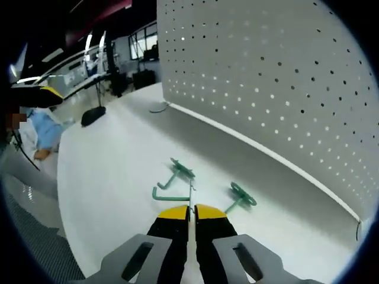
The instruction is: Insert the hook assembly into the mounting plate slot until the hook locks in place.
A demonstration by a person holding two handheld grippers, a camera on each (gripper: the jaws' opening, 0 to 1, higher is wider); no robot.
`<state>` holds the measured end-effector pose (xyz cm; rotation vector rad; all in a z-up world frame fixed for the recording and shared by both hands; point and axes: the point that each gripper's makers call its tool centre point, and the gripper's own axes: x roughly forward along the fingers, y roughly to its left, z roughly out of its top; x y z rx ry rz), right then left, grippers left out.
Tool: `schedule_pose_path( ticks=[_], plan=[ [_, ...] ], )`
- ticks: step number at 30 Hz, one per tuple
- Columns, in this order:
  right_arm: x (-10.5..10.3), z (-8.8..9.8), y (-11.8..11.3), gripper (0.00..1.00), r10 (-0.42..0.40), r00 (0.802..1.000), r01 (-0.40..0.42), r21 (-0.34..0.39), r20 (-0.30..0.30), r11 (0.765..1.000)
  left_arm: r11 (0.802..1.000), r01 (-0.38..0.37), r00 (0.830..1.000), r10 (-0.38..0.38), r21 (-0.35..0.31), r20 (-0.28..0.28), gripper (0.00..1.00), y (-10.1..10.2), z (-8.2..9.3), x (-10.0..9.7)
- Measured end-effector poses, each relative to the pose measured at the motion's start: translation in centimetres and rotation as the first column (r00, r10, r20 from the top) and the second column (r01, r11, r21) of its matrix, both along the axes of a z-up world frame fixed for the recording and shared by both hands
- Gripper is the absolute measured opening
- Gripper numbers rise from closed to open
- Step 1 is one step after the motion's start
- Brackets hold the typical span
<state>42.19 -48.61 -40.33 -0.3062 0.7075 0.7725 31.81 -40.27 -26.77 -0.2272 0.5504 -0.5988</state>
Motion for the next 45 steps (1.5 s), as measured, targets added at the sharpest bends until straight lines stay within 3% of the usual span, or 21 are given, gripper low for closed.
schedule_pose_path(
  ticks=[7,14,19,22,25,32,33,35,39,41,43,44,45],
  plan=[
    [0.7,2.8,-0.5,0.01,-0.051,0.998,0.049,0.061,0.039,0.997,1.0,0.007,1.0,-0.006,-0.008,0.025,0.95,-0.1,1.0,0.1],
    [1.6,7.1,-2.0,0.01,-0.102,0.989,0.088,0.123,0.11,0.989,1.0,0.014,0.999,-0.014,-0.02,0.031,0.95,-0.2,1.4,0.0],
    [1.9,10.3,-3.1,0.01,-0.153,0.981,0.124,0.221,0.121,0.967,0.999,0.013,0.999,-0.012,-0.032,0.039,0.96,0.0,2.0,0.1],
    [1.4,12.1,-3.1,0.01,-0.159,0.983,0.12,0.338,0.091,0.934,0.999,0.016,0.999,-0.015,-0.03,0.05,0.96,0.1,2.4,0.2],
    [0.7,12.9,-3.6,0.01,-0.135,0.984,0.089,0.338,0.114,0.937,0.999,0.021,0.998,-0.018,-0.049,0.057,0.96,0.1,3.0,0.2],
    [-0.7,14.8,-4.2,0.01,-0.159,0.986,0.117,0.453,0.056,0.884,0.998,0.023,0.997,-0.019,-0.051,0.069,0.96,0.1,3.6,0.3],
    [-1.0,15.9,-4.0,0.01,-0.16,0.985,0.107,0.52,0.059,0.848,0.998,0.018,0.997,-0.014,-0.055,0.074,0.96,0.2,3.8,0.3],
    [-1.3,16.4,-4.0,0.01,-0.169,0.985,0.124,0.57,0.026,0.812,0.998,0.01,0.997,-0.005,-0.067,0.075,0.95,0.5,4.0,0.4],
    [-2.4,17.2,-3.7,0.01,-0.134,0.991,0.096,0.616,0.016,0.782,0.995,0.007,0.998,0.0,-0.096,0.068,0.95,0.7,4.3,0.4],
    [-3.1,17.7,-3.3,0.01,-0.109,0.994,0.08,0.658,0.003,0.749,0.994,0.013,0.998,-0.007,-0.107,0.06,0.94,0.8,4.2,0.4],
    [-3.6,18.3,-3.0,0.01,-0.099,0.991,0.136,0.747,-0.095,0.651,0.994,0.019,0.998,-0.012,-0.108,0.065,0.91,0.8,4.3,0.4],
    [-4.0,18.2,-2.9,0.01,-0.078,0.986,0.166,0.765,-0.15,0.622,0.993,0.024,0.998,-0.017,-0.112,0.066,0.88,0.8,4.3,0.4],
    [-4.6,18.0,-2.6,0.01,-0.054,0.986,0.158,0.771,-0.159,0.617,0.993,0.03,0.998,-0.022,-0.118,0.065,0.86,0.7,4.4,0.5]
  ],
)
